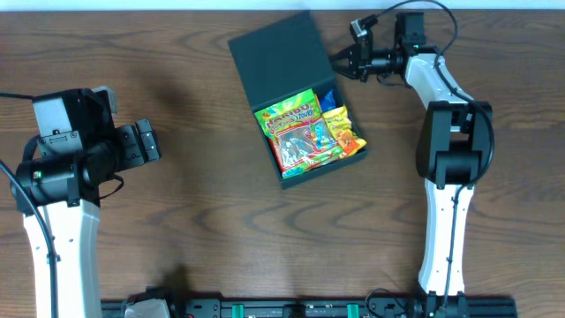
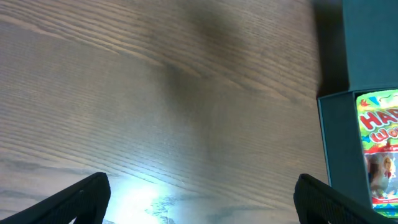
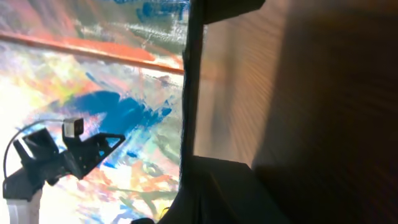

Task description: Pack container

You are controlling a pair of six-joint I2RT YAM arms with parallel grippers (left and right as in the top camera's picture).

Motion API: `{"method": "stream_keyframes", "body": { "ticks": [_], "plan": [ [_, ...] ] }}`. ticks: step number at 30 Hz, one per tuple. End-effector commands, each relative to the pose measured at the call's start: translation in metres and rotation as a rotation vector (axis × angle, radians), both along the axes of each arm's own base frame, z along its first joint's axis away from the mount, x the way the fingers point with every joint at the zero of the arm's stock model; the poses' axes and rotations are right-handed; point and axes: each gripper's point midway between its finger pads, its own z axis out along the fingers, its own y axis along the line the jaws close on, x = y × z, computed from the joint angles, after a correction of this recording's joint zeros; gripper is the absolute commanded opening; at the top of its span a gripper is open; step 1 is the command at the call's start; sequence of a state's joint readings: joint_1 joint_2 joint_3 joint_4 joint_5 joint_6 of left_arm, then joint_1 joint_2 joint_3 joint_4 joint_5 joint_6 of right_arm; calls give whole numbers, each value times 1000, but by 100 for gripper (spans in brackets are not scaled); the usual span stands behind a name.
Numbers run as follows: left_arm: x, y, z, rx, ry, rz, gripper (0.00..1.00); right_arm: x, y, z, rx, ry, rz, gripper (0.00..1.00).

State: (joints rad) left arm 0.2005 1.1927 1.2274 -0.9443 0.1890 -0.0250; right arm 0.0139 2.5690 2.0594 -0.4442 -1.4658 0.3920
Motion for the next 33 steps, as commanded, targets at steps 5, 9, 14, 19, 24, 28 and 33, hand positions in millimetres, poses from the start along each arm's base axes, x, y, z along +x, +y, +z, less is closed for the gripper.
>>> {"method": "stream_keyframes", "body": {
  "ticks": [5,9,14,19,24,28,33],
  "plan": [
    [-1,-1,4,0,-12,-12,95,-23,25,114,80,-284,113,1],
    [-1,-1,4,0,-12,-12,95,-28,37,120,83,-303,136,1],
    [-1,-1,4,0,-12,-12,95,-31,48,124,88,-340,158,1],
    [-1,-1,4,0,-12,-12,95,-9,34,123,36,-307,64,1],
    [-1,-1,4,0,-12,-12,95,7,15,111,-19,-223,-35,2],
    [-1,-1,4,0,-12,-12,95,12,-1,96,-85,-176,-101,2],
    [-1,-1,4,0,-12,-12,95,-22,-24,63,-540,-202,-155,1]
  ]
}}
